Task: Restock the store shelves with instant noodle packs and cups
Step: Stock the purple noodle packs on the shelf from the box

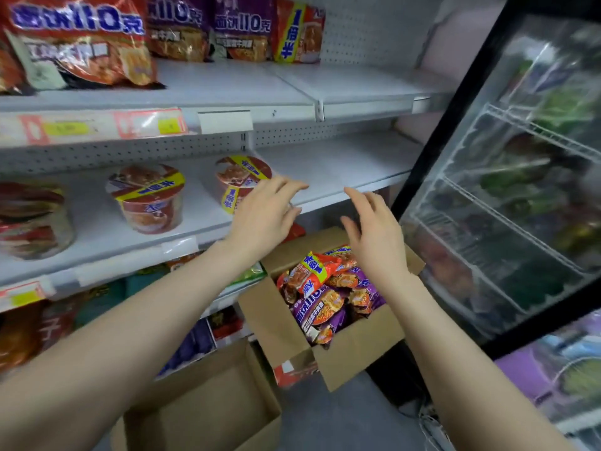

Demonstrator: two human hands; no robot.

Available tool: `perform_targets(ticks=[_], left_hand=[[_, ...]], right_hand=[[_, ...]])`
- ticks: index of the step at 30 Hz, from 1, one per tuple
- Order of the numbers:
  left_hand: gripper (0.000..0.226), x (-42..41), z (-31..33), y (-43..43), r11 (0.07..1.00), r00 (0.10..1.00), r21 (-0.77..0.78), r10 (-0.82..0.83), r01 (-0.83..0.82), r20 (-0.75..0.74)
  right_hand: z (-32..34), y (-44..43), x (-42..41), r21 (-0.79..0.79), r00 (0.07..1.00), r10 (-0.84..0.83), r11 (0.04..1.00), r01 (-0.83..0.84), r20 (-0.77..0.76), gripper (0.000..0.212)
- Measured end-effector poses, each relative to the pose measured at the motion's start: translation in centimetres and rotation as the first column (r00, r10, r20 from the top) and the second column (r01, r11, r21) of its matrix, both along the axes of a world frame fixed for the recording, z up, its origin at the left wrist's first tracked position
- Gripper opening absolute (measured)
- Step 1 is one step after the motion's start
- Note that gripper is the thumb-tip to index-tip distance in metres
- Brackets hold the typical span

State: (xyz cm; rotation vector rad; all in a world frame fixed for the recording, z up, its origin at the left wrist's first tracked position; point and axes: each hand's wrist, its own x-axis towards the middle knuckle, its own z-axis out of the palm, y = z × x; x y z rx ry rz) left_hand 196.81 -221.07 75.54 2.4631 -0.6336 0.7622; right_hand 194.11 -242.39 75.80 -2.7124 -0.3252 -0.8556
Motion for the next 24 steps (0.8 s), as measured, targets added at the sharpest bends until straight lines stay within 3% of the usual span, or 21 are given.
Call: perform_targets(ticks=[17,24], left_hand=[[0.046,11.6,-10.2,-7.0,0.987,0.941,0.089,-0.098,0.133,-0.323],[0.049,16.6,-15.4,-12.6,0.99,0.887,0.136,0.042,0.024,-0.459]], right_hand=[[-7.2,-9.1,8.0,0.108,0.943,-0.162,0.974,0.201,-0.29,0.044],[-12.4,-16.4,15.4,0.104,0.875,-0.08,0.984,0.146,-0.478,0.042]])
